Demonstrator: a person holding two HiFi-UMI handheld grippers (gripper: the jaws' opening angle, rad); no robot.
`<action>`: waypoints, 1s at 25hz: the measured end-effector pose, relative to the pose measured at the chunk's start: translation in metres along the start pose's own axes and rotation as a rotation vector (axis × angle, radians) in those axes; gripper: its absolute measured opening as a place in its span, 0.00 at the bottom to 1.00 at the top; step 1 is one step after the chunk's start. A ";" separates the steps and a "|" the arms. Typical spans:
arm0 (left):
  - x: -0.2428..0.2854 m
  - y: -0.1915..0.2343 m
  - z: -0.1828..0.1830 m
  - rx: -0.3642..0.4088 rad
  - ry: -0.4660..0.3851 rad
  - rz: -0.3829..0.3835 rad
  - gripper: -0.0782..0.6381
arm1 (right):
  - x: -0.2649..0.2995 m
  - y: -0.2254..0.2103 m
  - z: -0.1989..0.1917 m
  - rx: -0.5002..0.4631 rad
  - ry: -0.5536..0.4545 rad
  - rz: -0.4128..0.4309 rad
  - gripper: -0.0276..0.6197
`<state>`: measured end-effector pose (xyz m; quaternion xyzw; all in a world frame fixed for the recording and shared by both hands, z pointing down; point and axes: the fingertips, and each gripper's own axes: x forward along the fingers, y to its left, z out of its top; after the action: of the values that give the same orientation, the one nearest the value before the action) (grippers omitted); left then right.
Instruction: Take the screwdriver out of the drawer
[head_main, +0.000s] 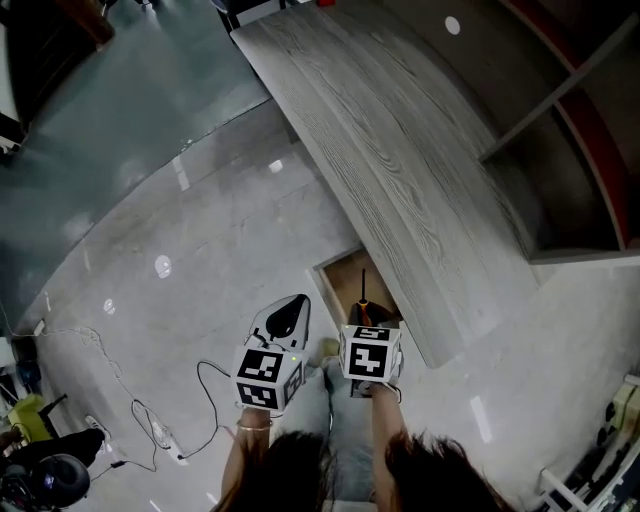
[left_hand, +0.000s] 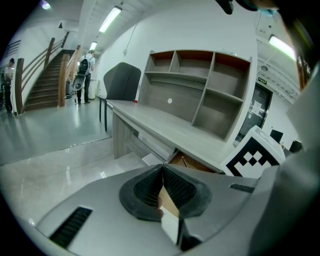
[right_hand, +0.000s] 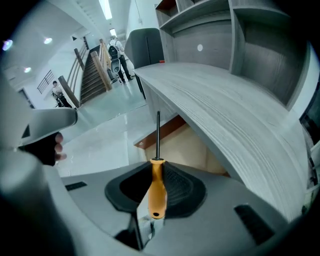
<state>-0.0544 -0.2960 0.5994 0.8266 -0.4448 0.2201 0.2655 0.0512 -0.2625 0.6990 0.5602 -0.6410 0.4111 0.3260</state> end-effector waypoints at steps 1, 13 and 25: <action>-0.003 -0.001 0.002 0.004 -0.002 0.001 0.13 | -0.003 0.001 0.001 -0.004 -0.008 0.001 0.18; -0.037 -0.015 0.011 0.016 -0.043 0.001 0.13 | -0.043 0.010 0.004 -0.027 -0.066 0.004 0.17; -0.090 -0.031 0.016 0.005 -0.085 0.006 0.13 | -0.098 0.030 0.008 -0.074 -0.154 0.021 0.18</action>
<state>-0.0712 -0.2361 0.5258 0.8344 -0.4578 0.1866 0.2435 0.0373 -0.2246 0.6045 0.5710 -0.6847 0.3463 0.2920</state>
